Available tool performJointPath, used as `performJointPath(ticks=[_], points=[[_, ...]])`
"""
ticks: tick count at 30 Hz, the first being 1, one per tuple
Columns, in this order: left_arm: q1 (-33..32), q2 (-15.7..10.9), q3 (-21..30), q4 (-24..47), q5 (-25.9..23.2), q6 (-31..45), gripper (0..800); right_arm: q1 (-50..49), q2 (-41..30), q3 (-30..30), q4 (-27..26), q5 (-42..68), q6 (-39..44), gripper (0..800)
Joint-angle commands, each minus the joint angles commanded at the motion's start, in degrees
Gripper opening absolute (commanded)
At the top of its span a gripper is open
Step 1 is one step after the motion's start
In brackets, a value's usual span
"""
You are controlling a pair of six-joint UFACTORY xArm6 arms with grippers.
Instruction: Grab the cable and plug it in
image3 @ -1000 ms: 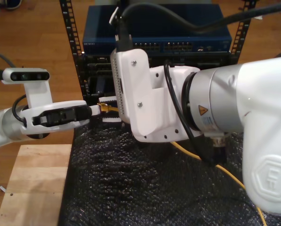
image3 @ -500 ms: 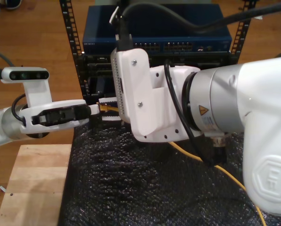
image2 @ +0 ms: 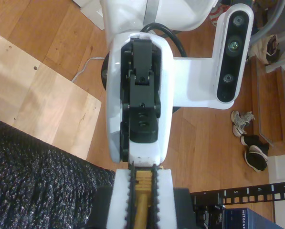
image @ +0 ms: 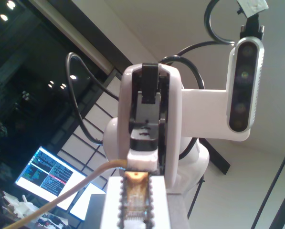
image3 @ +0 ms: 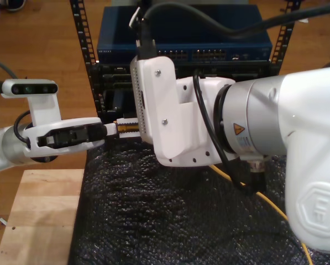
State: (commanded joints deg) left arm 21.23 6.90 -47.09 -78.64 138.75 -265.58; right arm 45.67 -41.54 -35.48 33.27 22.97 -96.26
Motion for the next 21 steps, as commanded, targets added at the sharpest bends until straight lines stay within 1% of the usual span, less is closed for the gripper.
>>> performJointPath(ticks=[1,2,5,7,11,13,16,18,19,20,21], points=[[0.0,0.0,-0.1,0.0,0.0,0.0,47,-0.1,0.0,0.0,0.0,0.0,0.0,13],[0.0,0.0,-0.1,0.0,0.1,0.0,93,-0.1,-0.1,0.0,0.0,0.0,0.0,8],[0.0,0.0,-0.1,0.0,0.4,-0.4,289,0.0,0.0,0.0,0.0,0.0,0.1,2],[0.0,0.0,0.0,-0.1,0.5,-0.8,390,0.0,0.0,0.0,0.0,0.0,0.1,2],[0.0,0.0,0.0,-0.1,0.5,-0.9,403,0.0,0.0,0.0,0.0,0.0,0.1,2],[0.0,0.0,-0.1,-0.1,0.4,-1.0,434,0.0,0.0,0.0,0.0,0.0,0.1,2],[0.0,0.0,-0.2,-0.1,0.4,-1.1,533,0.0,0.1,0.0,0.0,0.0,0.1,2],[0.0,0.0,-0.2,-0.1,0.4,-1.1,579,0.0,0.1,0.0,0.0,0.0,0.1,2],[0.0,0.0,-0.2,-0.1,0.4,-1.1,632,-0.1,0.2,0.0,0.0,0.0,0.2,2],[0.0,0.0,-0.1,-0.1,0.4,-1.1,701,-0.1,0.2,0.0,0.0,0.0,0.2,2],[0.0,0.0,-0.1,-0.1,0.4,-1.1,748,-0.1,0.2,0.0,0.0,0.0,0.2,1]])
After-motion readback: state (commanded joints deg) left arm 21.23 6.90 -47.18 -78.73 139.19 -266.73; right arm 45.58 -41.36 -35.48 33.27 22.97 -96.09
